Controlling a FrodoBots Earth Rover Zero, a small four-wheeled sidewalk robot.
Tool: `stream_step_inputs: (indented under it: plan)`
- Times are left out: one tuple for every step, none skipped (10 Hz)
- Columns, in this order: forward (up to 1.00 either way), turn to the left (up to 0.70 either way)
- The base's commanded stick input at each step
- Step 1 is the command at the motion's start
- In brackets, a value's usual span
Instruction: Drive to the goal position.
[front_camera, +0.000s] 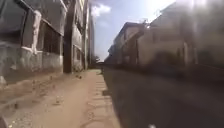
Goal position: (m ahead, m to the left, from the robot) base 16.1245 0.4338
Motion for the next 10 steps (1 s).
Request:
stream_step_inputs:
  plan:
    - [1.0,0.0]
    - [1.0,0.0]
    - [1.0,0.0]
    - [1.0,0.0]
    - [1.0,0.0]
    - [1.0,0.0]
    - [1.0,0.0]
    - [1.0,0.0]
    - [1.0,0.0]
    - [1.0,0.0]
